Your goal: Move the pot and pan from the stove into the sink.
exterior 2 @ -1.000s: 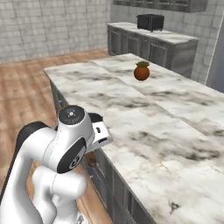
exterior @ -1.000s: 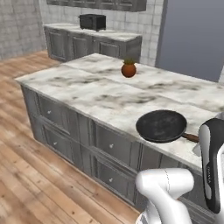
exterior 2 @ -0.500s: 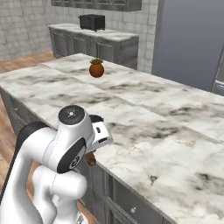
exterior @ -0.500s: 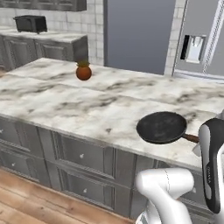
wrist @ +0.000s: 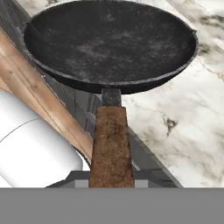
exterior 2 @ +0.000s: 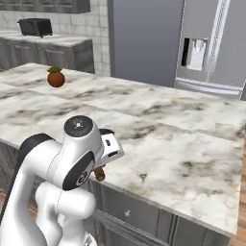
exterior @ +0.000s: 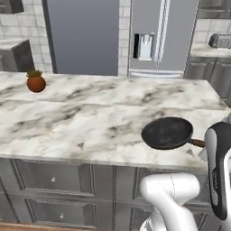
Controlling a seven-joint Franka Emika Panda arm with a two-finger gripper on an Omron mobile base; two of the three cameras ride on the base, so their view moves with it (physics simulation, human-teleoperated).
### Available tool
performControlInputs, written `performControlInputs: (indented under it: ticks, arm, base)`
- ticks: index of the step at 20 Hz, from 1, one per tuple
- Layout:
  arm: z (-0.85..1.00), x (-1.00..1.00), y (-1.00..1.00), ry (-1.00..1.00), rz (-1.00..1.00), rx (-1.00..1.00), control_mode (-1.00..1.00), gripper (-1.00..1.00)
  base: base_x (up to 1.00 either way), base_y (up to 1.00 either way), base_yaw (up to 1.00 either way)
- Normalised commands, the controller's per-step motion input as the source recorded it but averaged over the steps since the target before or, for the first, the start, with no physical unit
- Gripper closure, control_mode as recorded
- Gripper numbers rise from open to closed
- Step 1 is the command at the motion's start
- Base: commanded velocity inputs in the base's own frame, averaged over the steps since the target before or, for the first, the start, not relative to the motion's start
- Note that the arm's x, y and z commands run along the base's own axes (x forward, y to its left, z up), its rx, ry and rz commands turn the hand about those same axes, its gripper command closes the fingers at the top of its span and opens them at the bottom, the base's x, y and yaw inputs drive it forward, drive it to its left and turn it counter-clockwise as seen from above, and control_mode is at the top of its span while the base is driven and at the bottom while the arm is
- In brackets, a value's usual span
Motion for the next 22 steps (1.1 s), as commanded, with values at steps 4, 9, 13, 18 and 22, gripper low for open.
performControlInputs:
  ticks: [4,9,13,18,22]
  arm:
    - [0.0,0.0,0.0,0.0,0.0,0.0,1.0,1.0]
    - [0.0,0.0,0.0,0.0,0.0,0.0,1.0,1.0]
    - [0.0,0.0,0.0,0.0,0.0,0.0,1.0,1.0]
    - [0.0,0.0,0.0,0.0,0.0,0.0,1.0,1.0]
    - [0.0,0.0,0.0,0.0,0.0,0.0,1.0,1.0]
  base:
    - [0.0,-0.02,-0.5]
    - [0.0,-0.06,-0.44]
    - [0.0,0.0,-0.05]
    - [0.0,0.0,0.0]
    - [0.0,-0.1,-0.05]
